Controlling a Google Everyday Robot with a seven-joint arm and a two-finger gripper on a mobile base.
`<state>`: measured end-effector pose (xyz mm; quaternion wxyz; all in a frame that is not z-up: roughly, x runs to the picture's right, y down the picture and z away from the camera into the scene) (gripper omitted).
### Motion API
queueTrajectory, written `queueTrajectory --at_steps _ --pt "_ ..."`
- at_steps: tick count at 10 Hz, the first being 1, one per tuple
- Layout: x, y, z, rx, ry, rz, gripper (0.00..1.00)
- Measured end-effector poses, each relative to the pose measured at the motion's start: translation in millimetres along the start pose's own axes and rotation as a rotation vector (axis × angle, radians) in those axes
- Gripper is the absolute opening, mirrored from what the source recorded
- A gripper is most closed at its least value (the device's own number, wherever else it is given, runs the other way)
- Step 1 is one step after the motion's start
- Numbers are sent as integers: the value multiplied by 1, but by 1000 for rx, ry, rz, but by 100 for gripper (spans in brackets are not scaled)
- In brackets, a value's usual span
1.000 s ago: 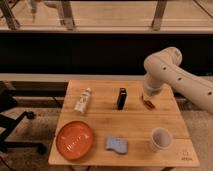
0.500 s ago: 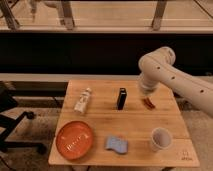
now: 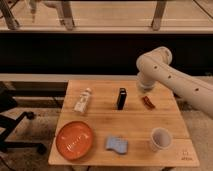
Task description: Knock the eraser over
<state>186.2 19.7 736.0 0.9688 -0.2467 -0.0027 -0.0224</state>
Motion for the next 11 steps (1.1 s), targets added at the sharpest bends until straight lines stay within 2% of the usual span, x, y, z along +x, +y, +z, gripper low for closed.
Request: queueTrajectory --at_steps 10,11 --pt "-14 -16 32 -12 -25 -15 1" --pt "-17 -19 42 -16 -29 -23 1"
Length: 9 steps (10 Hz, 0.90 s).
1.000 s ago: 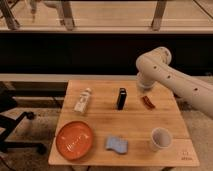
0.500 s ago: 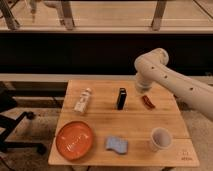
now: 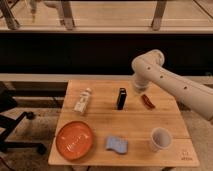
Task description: Knock the eraser over
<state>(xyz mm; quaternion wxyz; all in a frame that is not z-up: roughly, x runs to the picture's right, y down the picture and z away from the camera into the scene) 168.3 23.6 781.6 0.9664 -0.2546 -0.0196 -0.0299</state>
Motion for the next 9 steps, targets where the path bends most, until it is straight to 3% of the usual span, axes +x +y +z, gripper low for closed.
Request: queueTrajectory --at_steps 9 --pt "-25 -25 30 -2 -4 -43 1"
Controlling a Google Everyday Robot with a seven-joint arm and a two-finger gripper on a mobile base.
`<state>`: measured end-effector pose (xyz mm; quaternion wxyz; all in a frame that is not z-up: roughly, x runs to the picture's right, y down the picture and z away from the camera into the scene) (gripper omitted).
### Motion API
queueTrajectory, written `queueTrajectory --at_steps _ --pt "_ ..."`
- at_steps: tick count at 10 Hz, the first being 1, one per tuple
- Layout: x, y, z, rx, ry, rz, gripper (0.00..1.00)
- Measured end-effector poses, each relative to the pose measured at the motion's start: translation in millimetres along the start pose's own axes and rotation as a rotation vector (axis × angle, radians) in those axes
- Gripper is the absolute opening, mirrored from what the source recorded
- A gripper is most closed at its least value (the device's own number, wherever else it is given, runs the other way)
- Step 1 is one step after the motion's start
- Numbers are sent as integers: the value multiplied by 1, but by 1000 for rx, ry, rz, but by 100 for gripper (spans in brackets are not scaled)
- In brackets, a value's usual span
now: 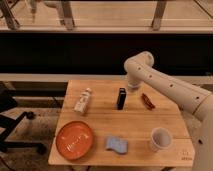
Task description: Knock the eraser over
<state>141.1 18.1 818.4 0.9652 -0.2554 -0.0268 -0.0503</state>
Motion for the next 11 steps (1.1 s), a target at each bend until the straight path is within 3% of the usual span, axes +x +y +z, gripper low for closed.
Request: queueTrajectory --at_steps 11 --pt "-61 -19 15 -1 -16 -34 1"
